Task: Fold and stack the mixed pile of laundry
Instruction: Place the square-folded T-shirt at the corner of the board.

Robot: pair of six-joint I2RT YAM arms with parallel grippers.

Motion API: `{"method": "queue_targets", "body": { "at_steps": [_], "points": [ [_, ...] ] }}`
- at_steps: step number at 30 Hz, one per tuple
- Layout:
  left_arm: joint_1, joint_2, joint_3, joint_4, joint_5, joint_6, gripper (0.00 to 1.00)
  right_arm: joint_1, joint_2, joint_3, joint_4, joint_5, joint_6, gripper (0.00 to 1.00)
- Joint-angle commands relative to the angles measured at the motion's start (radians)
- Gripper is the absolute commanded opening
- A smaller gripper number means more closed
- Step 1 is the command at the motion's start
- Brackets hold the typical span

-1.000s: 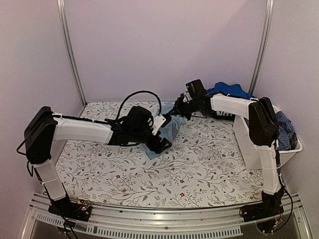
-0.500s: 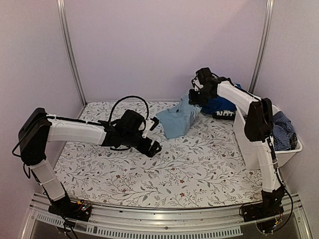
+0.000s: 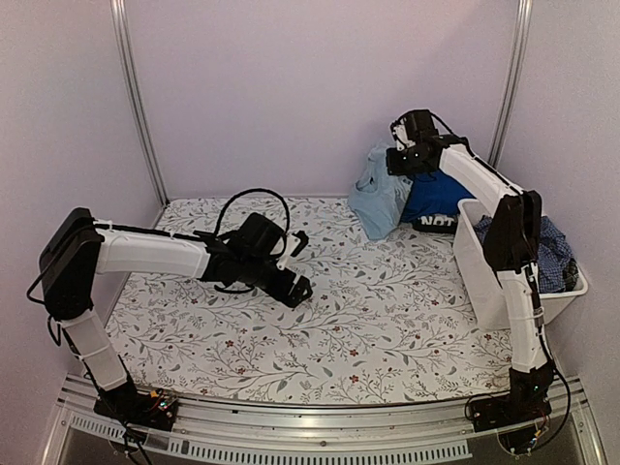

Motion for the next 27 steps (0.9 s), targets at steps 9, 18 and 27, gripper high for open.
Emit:
{"method": "queue_targets", "body": {
  "at_steps": [9,18,27],
  "points": [
    [0.006,0.007,0.038,0.009,-0.002,-0.051,0.99,-0.064,-0.162,0.063,0.116,0.052,-0.072,0.0],
    [0.006,0.029,0.062,0.003,0.003,-0.058,1.0,-0.174,-0.188,0.063,0.122,-0.015,-0.006,0.0],
    [0.006,0.039,0.076,-0.019,-0.006,-0.062,1.0,-0.344,-0.104,-0.016,0.041,-0.255,0.165,0.0]
  ]
}}
